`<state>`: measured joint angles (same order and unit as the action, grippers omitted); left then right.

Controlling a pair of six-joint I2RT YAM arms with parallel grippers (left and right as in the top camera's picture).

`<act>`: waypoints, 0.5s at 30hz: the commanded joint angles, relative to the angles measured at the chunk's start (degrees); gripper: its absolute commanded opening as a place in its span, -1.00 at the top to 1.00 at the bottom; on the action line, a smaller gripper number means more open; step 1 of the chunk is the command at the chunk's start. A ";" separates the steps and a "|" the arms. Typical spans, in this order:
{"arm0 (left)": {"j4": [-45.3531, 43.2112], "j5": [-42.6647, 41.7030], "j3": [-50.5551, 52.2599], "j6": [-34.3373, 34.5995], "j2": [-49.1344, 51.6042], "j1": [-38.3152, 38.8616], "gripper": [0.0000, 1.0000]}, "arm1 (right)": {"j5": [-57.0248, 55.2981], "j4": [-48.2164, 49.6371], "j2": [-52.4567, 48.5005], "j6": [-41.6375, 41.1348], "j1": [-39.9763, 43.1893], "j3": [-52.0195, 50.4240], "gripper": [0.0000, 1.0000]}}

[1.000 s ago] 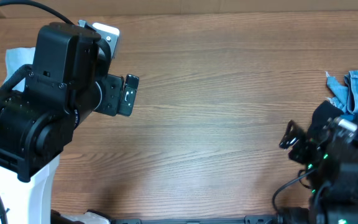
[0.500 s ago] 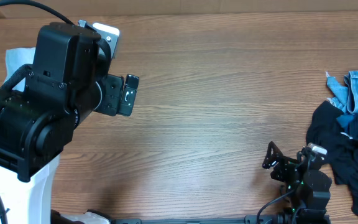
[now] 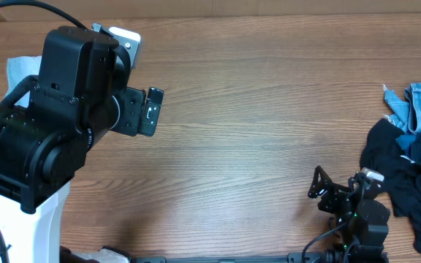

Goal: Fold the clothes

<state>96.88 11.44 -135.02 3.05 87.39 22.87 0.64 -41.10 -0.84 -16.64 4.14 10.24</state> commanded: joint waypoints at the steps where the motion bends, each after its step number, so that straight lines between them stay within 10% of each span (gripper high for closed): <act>1: -0.09 3.17 0.02 -0.55 -0.52 -0.61 -1.00 | 0.52 0.37 0.68 0.17 0.28 -1.07 -1.00; 6: -16.46 -7.28 13.42 -6.05 -6.38 -8.92 -1.00 | 0.52 0.37 0.68 0.15 0.28 -1.07 -1.00; 15: -57.42 -16.90 71.43 -12.04 -38.66 -15.89 -1.00 | 0.55 0.37 0.68 0.15 0.28 -1.07 -1.00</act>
<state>46.52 -3.29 -77.47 -7.64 59.09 7.70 0.67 -40.93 -0.86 -16.67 4.14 10.24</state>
